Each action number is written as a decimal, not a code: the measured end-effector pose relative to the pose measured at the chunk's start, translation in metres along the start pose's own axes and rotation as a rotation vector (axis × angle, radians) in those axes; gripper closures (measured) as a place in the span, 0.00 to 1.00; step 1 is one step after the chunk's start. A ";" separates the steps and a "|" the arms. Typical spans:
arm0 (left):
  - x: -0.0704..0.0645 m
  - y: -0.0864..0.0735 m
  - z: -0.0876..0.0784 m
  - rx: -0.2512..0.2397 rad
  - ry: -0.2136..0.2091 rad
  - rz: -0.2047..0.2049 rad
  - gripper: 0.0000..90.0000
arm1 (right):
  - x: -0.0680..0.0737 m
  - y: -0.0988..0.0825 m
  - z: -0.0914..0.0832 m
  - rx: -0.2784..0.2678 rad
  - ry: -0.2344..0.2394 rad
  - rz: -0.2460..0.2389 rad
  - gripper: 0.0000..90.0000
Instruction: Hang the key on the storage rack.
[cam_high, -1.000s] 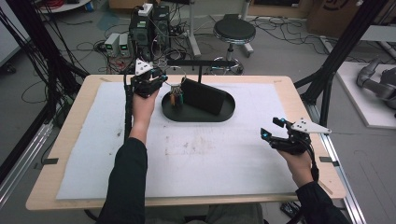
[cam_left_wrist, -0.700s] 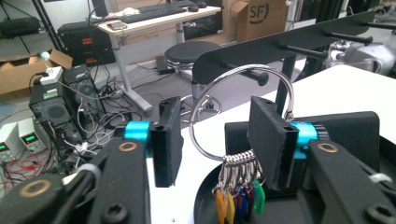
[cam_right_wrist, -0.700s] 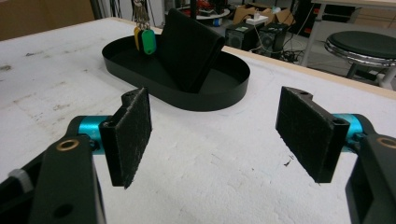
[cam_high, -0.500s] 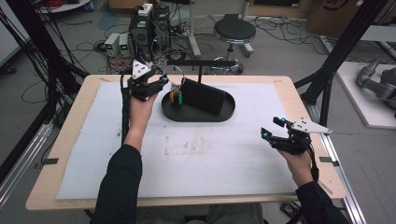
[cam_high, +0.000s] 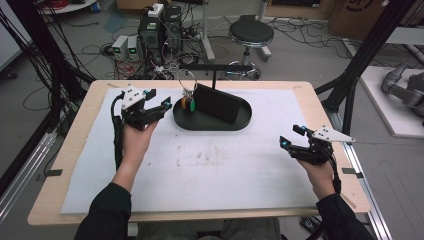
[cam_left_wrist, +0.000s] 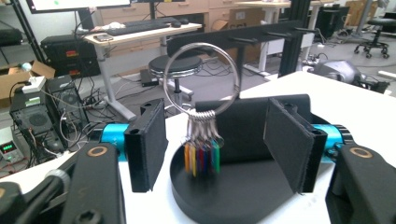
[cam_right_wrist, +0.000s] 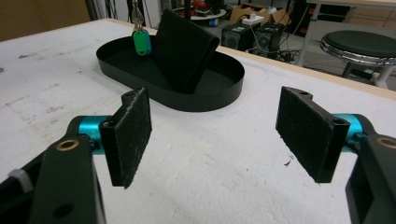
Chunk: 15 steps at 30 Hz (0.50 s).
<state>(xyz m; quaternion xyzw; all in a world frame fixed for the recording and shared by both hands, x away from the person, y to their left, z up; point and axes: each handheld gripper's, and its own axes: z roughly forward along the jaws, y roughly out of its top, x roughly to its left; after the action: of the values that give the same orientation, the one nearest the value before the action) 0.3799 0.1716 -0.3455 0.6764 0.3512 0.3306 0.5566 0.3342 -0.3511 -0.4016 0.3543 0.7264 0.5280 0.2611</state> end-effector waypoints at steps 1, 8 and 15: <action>-0.003 -0.002 -0.005 0.005 -0.008 0.009 0.42 | 0.000 0.000 0.000 0.002 -0.001 0.001 0.30; -0.024 -0.026 -0.039 0.016 -0.059 0.036 0.34 | -0.001 0.001 0.005 0.008 -0.004 0.001 0.30; -0.038 -0.059 -0.057 0.066 -0.080 0.078 0.29 | 0.000 0.000 0.005 0.015 -0.009 -0.003 0.30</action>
<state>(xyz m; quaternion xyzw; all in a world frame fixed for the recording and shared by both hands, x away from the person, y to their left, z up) 0.3050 0.1772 -0.3964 0.7203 0.3128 0.3131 0.5341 0.3383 -0.3482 -0.4029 0.3573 0.7296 0.5206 0.2626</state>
